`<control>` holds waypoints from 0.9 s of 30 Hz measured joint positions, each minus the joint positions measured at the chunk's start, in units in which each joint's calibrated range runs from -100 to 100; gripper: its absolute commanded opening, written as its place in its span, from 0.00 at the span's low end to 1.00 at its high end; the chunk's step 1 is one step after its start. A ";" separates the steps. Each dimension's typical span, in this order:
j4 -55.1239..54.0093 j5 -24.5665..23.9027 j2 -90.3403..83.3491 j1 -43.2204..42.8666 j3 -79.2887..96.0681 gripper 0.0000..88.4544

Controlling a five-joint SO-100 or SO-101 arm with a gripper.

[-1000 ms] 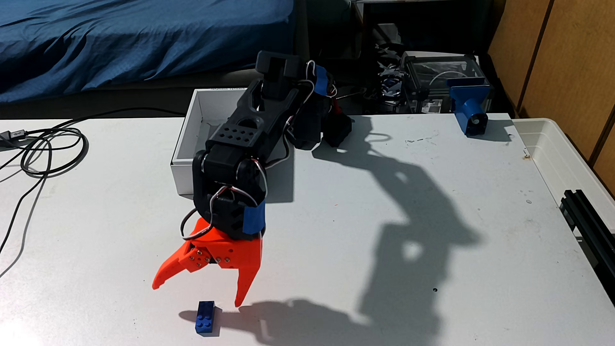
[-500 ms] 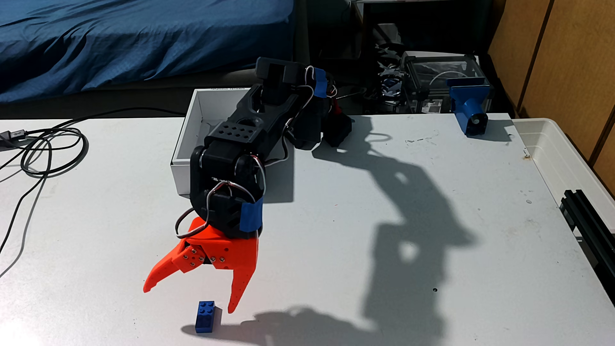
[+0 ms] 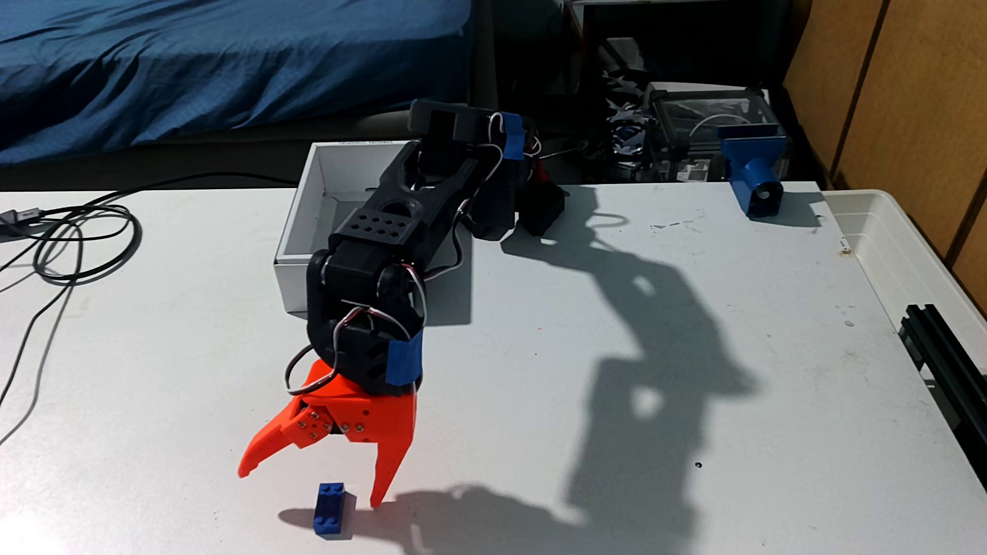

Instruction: Grab the blue brick and place in box

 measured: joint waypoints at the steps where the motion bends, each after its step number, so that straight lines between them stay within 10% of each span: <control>1: 0.00 0.00 0.00 0.00 0.00 0.53; 27: -1.41 0.00 0.59 1.18 0.00 0.23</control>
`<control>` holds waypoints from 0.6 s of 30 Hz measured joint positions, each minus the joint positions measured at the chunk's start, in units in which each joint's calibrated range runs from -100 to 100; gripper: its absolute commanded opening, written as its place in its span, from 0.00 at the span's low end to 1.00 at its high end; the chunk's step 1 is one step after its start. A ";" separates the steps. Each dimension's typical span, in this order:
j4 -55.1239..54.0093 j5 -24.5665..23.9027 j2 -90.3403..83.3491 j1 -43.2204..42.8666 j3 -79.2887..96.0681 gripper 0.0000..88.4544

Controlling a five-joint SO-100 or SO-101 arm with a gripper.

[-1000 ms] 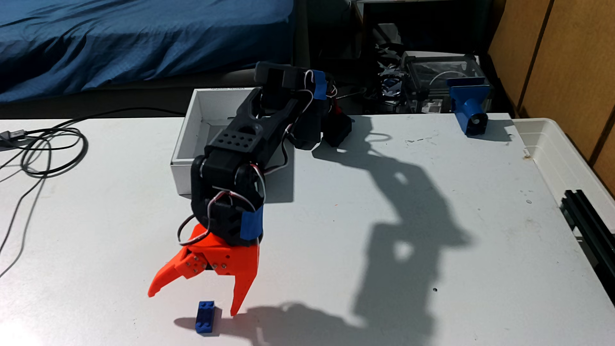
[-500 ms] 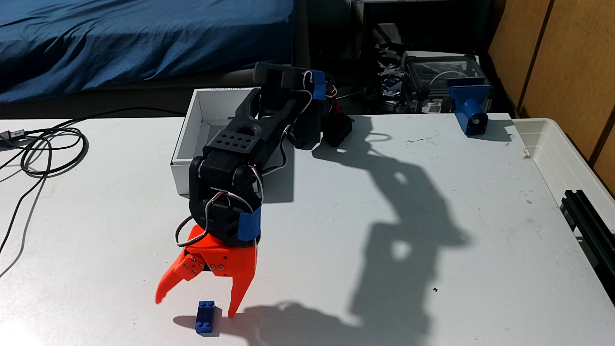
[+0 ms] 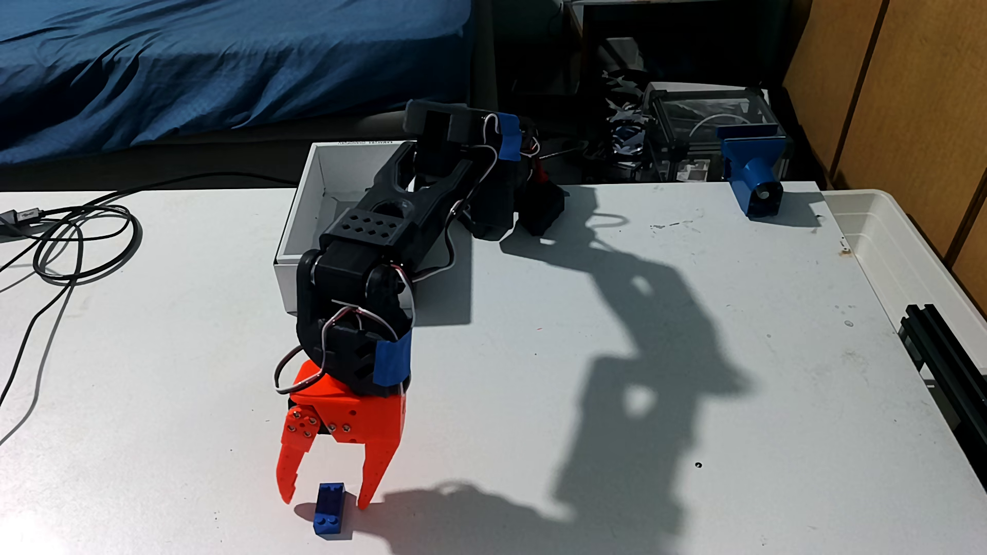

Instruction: Grab the blue brick and place in box

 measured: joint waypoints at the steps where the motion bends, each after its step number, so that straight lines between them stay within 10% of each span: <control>1: 0.00 0.00 0.00 0.07 0.00 0.22; 18: -1.23 0.00 0.00 0.81 0.00 0.17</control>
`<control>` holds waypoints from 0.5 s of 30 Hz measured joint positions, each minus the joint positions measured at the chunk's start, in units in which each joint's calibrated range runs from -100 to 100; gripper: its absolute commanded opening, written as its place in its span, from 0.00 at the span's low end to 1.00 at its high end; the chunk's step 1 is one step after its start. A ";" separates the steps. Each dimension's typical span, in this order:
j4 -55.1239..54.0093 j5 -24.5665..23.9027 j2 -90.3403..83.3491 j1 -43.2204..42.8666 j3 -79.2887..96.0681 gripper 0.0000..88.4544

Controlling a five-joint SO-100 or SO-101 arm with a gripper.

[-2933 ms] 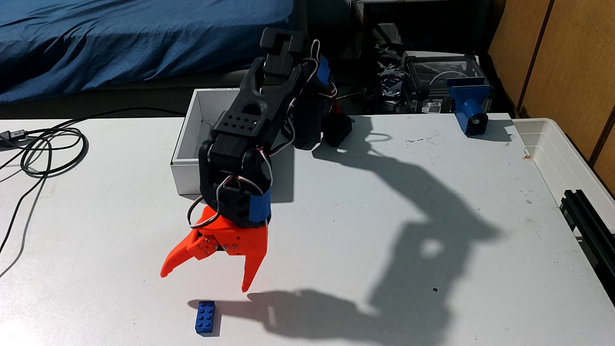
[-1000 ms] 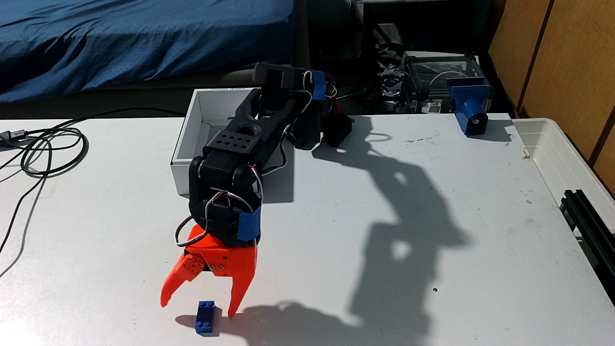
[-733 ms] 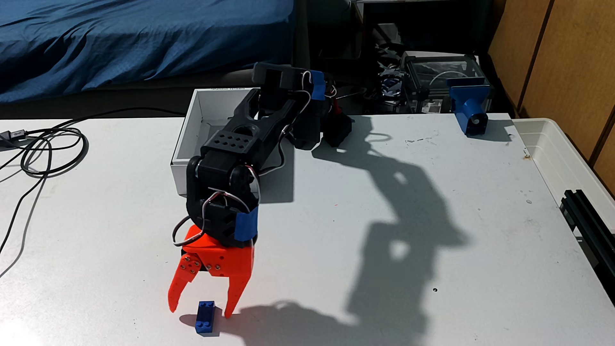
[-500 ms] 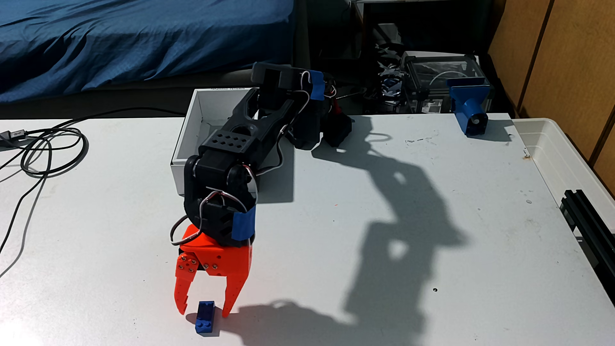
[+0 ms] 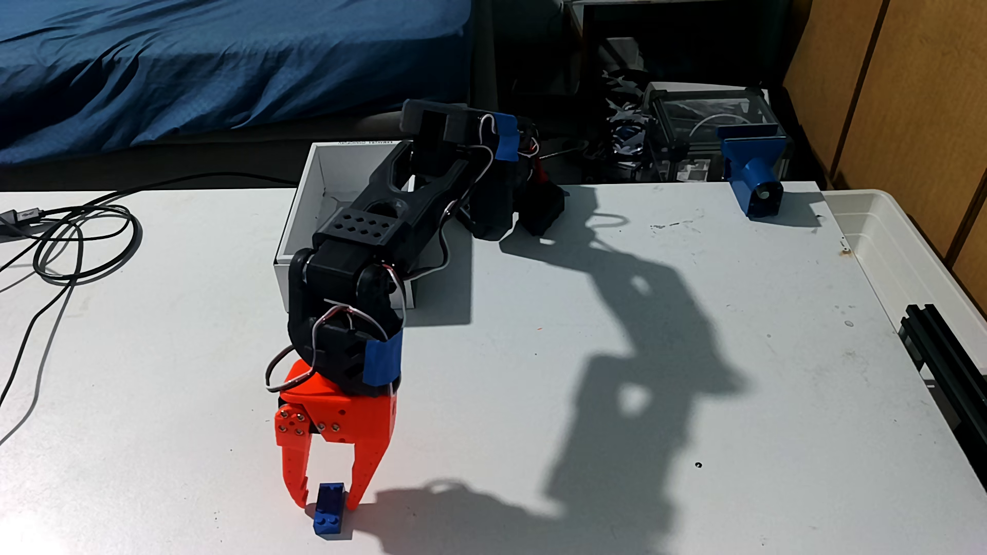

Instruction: Grab the blue brick and place in box

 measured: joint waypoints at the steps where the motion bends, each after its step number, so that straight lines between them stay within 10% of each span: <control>1: 0.00 0.00 0.00 0.00 0.00 0.16; 15: 0.00 0.00 0.00 0.00 0.00 0.01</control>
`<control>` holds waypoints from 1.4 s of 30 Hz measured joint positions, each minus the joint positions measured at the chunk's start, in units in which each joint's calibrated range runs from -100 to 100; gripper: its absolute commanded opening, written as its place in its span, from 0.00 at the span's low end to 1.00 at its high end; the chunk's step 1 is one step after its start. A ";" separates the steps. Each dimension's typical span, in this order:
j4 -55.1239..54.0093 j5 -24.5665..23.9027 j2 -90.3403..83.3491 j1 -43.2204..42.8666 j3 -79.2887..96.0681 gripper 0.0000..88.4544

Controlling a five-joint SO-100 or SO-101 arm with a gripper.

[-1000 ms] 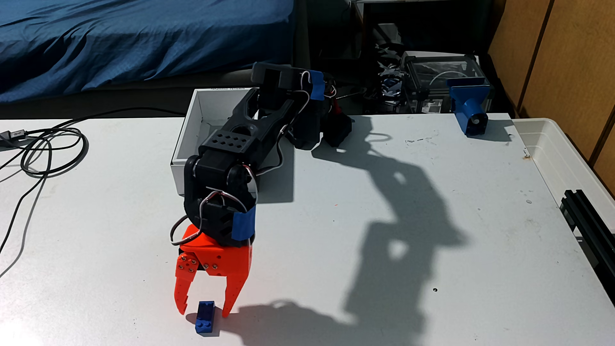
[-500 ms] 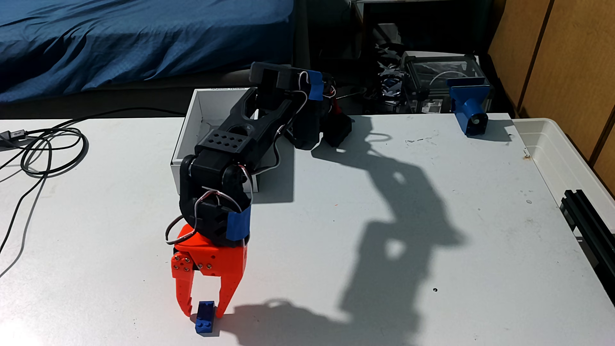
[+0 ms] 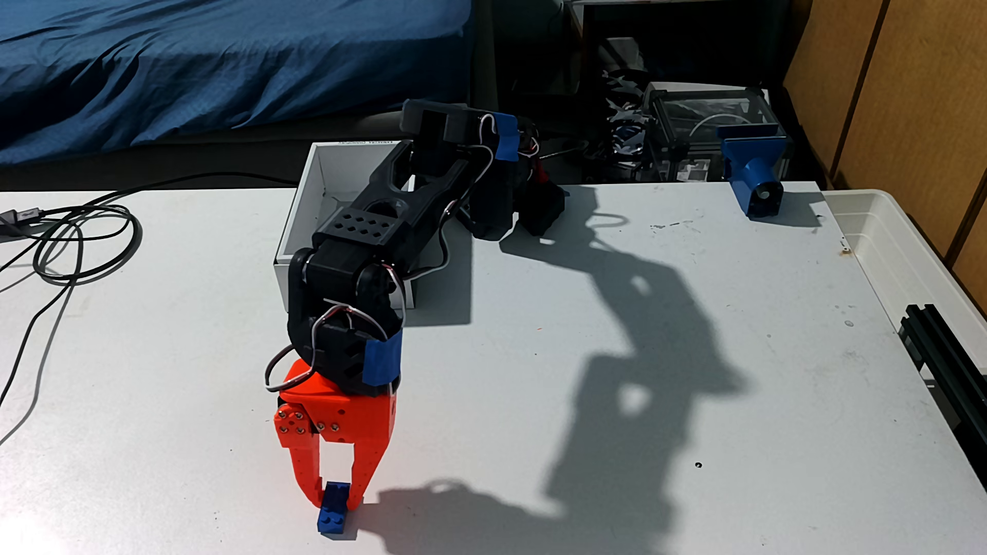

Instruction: Grab the blue brick and place in box

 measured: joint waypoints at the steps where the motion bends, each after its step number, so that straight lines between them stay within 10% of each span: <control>1: 0.00 0.00 0.00 0.00 0.00 0.01; 21: 19.94 0.53 -9.21 2.95 -10.64 0.01; 42: 27.14 18.95 -20.52 23.10 -0.72 0.01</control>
